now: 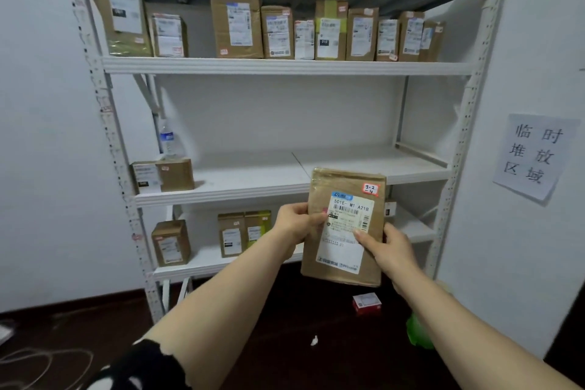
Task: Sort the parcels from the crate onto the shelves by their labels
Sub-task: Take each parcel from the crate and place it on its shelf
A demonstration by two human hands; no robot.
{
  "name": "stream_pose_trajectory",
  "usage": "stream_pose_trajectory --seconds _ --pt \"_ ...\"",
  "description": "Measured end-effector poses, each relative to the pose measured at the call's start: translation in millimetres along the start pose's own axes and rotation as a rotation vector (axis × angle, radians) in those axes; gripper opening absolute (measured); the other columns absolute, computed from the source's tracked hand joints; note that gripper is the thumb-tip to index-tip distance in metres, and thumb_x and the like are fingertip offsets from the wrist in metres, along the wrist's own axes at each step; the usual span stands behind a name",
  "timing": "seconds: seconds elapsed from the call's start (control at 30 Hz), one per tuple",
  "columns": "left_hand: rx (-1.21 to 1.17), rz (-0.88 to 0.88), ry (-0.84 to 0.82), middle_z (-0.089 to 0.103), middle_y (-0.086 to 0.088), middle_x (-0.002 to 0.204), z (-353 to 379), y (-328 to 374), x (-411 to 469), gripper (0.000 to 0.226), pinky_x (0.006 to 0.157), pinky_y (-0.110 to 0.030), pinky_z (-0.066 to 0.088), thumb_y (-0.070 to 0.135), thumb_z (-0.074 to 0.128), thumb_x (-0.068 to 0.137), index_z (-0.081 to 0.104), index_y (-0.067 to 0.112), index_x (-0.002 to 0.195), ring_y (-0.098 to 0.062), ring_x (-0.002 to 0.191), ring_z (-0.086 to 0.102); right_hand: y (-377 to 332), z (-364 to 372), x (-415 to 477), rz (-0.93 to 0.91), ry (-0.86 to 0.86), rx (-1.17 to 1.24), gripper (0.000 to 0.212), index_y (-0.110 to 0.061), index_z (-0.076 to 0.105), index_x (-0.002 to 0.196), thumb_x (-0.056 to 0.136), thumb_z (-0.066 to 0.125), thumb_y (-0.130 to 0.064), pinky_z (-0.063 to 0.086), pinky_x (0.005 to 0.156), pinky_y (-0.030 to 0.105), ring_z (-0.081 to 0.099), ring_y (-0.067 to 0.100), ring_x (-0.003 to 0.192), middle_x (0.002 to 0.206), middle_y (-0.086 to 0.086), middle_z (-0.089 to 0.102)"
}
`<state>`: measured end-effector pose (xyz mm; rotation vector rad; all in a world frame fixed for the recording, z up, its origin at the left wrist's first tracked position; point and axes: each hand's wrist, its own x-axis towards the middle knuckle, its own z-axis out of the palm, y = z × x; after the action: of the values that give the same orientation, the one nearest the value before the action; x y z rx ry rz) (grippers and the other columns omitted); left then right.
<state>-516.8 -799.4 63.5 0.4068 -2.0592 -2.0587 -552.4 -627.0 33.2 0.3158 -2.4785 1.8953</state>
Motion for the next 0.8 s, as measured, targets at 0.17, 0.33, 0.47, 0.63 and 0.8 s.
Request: stream_pose_trajectory --seconds 0.17,0.33,0.47,0.63,0.8 --pt "-0.042 0.024 0.055 0.074 -0.006 0.087 -45 -9 40 0.015 0.069 -0.034 0.059 0.012 0.072 0.082 0.070 0.008 0.096 -0.021 0.077 0.071 -3 48 38 -0.004 -0.100 -0.006 0.041 -0.014 0.058 0.119 0.082 0.073 -0.023 0.053 0.083 0.037 0.062 0.018 0.099 0.113 0.004 0.065" --pt "-0.037 0.032 0.133 0.073 -0.010 0.096 -111 -16 102 0.019 0.067 -0.030 0.056 0.011 0.071 0.083 0.070 0.006 0.101 -0.020 0.079 0.068 -7 127 92 0.025 -0.153 -0.038 0.057 -0.009 0.054 0.119 0.069 0.082 -0.006 0.052 0.088 0.040 0.062 0.021 0.098 0.109 0.004 0.064" --pt "-0.016 0.013 0.193 0.072 -0.010 0.100 -173 -15 152 0.016 0.087 -0.041 0.055 0.003 0.067 0.084 0.070 0.008 0.098 -0.025 0.093 0.068 -15 199 138 0.010 -0.180 0.016 0.046 -0.008 0.060 0.110 0.070 0.080 -0.002 0.051 0.082 0.032 0.064 0.020 0.089 0.106 0.007 0.068" --pt "-0.017 0.049 0.243 0.071 -0.010 0.104 -235 -10 200 0.028 0.079 -0.032 0.055 0.000 0.068 0.082 0.067 0.004 0.110 -0.023 0.092 0.068 -25 272 188 -0.033 -0.207 0.118 0.058 -0.010 0.055 0.126 0.073 0.076 0.001 0.051 0.087 0.034 0.062 0.018 0.097 0.110 0.004 0.067" --pt "0.020 0.114 0.313 0.071 -0.006 0.105 -280 -3 247 0.032 0.079 -0.023 0.052 0.000 0.069 0.081 0.067 0.006 0.112 -0.016 0.091 0.066 -34 324 233 -0.035 -0.316 0.127 0.070 -0.018 0.050 0.127 0.067 0.079 0.004 0.054 0.085 0.036 0.061 0.009 0.094 0.102 -0.009 0.064"
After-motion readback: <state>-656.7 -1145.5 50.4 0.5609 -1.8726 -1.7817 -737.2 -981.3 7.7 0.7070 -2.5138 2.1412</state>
